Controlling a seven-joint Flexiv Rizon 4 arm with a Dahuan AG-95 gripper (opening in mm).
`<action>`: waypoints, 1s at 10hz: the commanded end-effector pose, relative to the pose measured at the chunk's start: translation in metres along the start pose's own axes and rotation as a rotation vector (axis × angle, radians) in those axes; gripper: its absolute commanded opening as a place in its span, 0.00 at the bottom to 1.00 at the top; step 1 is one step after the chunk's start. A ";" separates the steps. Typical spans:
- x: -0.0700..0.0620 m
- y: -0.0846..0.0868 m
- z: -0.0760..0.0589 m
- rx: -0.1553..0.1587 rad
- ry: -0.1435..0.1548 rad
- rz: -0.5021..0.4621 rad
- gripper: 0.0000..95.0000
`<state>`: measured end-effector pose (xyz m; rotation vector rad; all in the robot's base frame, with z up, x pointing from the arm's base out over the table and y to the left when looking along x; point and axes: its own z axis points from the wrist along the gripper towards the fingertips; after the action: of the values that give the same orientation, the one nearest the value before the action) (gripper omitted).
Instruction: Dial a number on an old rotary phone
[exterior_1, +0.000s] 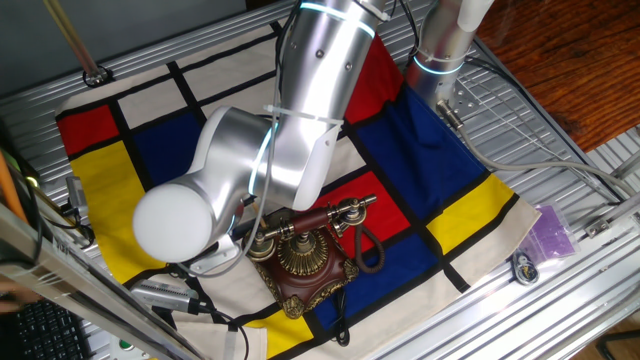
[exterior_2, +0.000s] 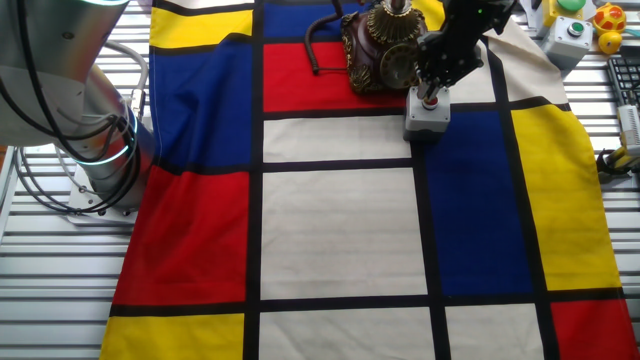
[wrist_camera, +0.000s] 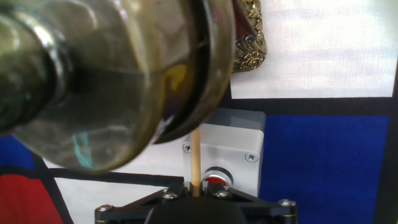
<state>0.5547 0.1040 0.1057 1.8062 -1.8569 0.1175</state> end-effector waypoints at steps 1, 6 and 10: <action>0.001 0.001 -0.001 0.000 -0.004 0.009 0.00; -0.001 0.001 -0.001 0.000 -0.008 0.010 0.00; -0.001 0.001 -0.002 0.005 -0.007 0.022 0.00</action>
<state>0.5543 0.1066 0.1070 1.7897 -1.8860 0.1232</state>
